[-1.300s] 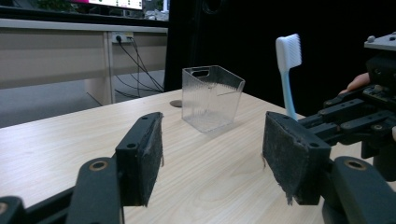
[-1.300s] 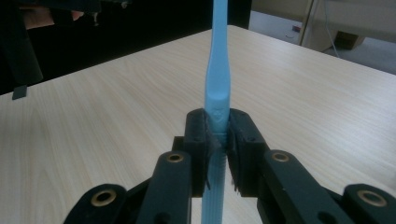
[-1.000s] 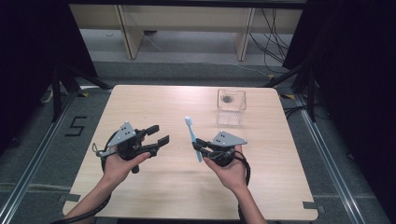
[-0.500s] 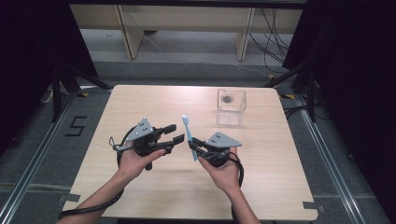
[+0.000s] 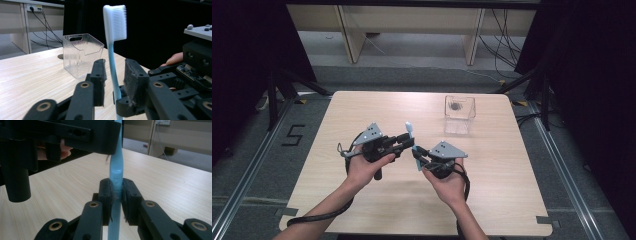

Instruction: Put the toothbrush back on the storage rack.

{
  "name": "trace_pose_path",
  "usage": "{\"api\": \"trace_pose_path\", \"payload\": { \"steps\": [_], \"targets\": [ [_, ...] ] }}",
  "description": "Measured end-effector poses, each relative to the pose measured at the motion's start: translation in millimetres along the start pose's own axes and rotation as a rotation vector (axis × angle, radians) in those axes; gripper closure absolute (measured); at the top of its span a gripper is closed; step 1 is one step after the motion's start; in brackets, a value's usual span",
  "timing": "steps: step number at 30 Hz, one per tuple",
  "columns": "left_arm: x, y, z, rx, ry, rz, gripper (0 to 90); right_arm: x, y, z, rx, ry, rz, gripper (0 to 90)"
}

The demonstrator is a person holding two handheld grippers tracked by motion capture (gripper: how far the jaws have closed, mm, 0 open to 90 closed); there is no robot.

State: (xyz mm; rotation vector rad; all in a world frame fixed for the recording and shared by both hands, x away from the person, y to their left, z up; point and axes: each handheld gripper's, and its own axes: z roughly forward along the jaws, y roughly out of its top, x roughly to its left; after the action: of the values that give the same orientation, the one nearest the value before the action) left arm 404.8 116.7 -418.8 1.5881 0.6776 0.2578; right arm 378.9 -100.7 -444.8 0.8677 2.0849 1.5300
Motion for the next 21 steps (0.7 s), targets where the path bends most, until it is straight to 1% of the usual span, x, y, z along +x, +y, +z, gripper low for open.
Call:
{"api": "trace_pose_path", "payload": {
  "steps": [1,2,4,5,6,7,8,12,13,15,17,19,20,21],
  "targets": [
    [-0.6,0.4,0.7,-0.002,0.003,0.002,73.1,1.5,-0.1,0.4,0.005,0.003,0.014,79.1],
    [-0.6,1.0,1.0,-0.003,0.007,0.009,74.9,1.9,-0.2,1.6,0.0,0.001,0.012,79.1],
    [-0.7,1.3,1.2,-0.005,0.009,0.011,79.2,2.0,-0.2,2.3,-0.004,0.008,0.012,79.1],
    [-0.2,2.2,1.7,-0.005,0.012,0.011,80.9,2.4,0.5,2.1,0.002,-0.002,0.008,79.1],
    [-0.2,2.2,1.7,-0.005,0.012,0.011,82.4,2.5,0.6,2.4,0.0,-0.002,0.006,79.1],
    [0.4,3.0,2.4,-0.002,0.008,0.011,82.8,2.4,1.1,2.2,-0.001,-0.015,-0.002,79.1],
    [0.5,3.7,2.6,0.0,0.007,0.014,83.2,2.7,1.2,2.5,-0.002,-0.02,-0.001,79.1],
    [0.2,4.6,3.0,0.002,0.006,0.019,83.9,3.3,1.6,3.5,-0.006,-0.024,0.003,79.1],
    [0.1,4.7,3.3,0.003,0.008,0.019,84.0,4.4,2.0,3.1,0.005,-0.031,0.007,79.1],
    [0.4,4.7,3.8,0.005,0.008,0.021,84.0,4.9,1.7,4.1,-0.003,-0.038,0.009,79.1],
    [0.4,4.7,4.0,0.007,0.007,0.02,84.7,5.0,1.7,4.3,0.0,-0.04,0.01,79.1],
    [0.4,4.8,4.4,0.013,-0.001,0.024,84.9,5.5,1.5,5.2,0.001,-0.032,0.017,79.0],
    [0.4,4.8,4.4,0.013,-0.002,0.026,85.3,5.4,1.9,4.7,0.014,-0.04,0.012,79.0],
    [0.5,5.1,4.5,0.013,-0.004,0.027,85.3,5.4,1.9,4.7,0.014,-0.04,0.012,79.0]
  ]
}}
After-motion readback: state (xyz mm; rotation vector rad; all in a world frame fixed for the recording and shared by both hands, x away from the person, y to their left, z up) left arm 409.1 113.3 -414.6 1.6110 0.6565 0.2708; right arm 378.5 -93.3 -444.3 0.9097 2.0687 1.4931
